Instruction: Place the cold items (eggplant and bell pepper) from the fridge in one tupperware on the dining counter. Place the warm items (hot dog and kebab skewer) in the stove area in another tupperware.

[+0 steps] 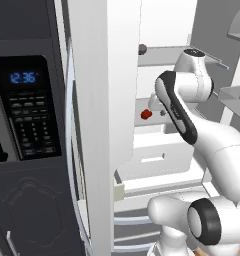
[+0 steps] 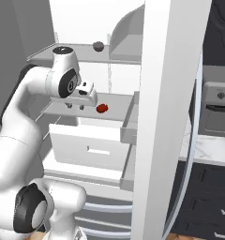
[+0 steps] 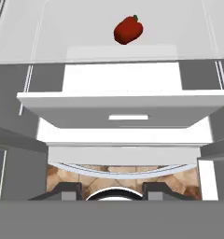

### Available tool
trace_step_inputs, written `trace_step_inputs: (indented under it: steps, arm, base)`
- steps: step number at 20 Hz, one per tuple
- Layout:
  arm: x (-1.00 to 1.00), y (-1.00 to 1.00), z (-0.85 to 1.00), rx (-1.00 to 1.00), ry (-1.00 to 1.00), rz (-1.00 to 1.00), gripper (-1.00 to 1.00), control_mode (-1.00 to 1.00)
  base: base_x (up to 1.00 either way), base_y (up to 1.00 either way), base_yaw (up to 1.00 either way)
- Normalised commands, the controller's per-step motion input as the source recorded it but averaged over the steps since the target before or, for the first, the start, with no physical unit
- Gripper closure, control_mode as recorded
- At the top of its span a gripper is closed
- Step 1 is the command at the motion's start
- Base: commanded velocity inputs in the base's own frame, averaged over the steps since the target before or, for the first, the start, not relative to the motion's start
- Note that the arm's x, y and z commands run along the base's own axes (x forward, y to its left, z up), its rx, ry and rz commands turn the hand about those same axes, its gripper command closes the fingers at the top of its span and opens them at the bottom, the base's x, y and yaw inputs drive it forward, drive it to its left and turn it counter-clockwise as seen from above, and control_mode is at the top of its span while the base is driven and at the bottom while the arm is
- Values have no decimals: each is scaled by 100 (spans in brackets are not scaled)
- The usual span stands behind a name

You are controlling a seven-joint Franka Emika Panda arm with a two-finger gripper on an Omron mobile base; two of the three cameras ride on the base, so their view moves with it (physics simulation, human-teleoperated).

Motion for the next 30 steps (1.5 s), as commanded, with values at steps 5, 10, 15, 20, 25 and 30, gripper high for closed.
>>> trace_step_inputs:
  steps: [5,10,15,20,25,30]
  arm:
    - [-12,2,-11,-1,-12,-5,-100,-100]
    - [19,16,-32,0,3,-41,-100,-100]
    - [14,-47,-16,0,4,0,-100,-100]
    - [46,-3,-12,0,1,-13,-100,-100]
    - [50,12,-16,0,-2,-12,-100,-100]
    - [50,14,-19,0,-1,-10,-100,-100]
  base:
    - [0,0,0]
    - [0,0,0]
    - [0,0,0]
    - [0,0,0]
    - [0,0,0]
    - [0,0,0]
